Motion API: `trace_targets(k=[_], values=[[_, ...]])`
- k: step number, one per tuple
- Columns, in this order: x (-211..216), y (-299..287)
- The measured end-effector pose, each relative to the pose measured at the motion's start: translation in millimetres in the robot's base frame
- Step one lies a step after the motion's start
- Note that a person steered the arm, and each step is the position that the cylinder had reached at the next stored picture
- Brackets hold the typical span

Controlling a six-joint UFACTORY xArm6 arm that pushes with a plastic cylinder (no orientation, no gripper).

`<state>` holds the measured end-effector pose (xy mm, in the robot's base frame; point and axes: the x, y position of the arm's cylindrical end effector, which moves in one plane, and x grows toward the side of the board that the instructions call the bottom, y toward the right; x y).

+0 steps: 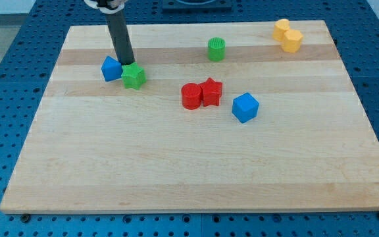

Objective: Push the green star towards the bottom center

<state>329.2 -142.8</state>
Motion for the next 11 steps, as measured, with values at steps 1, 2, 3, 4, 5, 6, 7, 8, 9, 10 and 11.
trace_targets(k=[1, 2, 3, 4, 5, 6, 7, 8, 9, 10, 11], values=[[17.2, 5.9], [35.1, 9.5], [54.0, 17.1], [72.6, 24.0], [99.0, 26.2], [125.9, 34.9], [145.2, 54.2], [161.9, 74.6], [182.1, 95.0], [199.7, 114.3], [207.0, 123.2]])
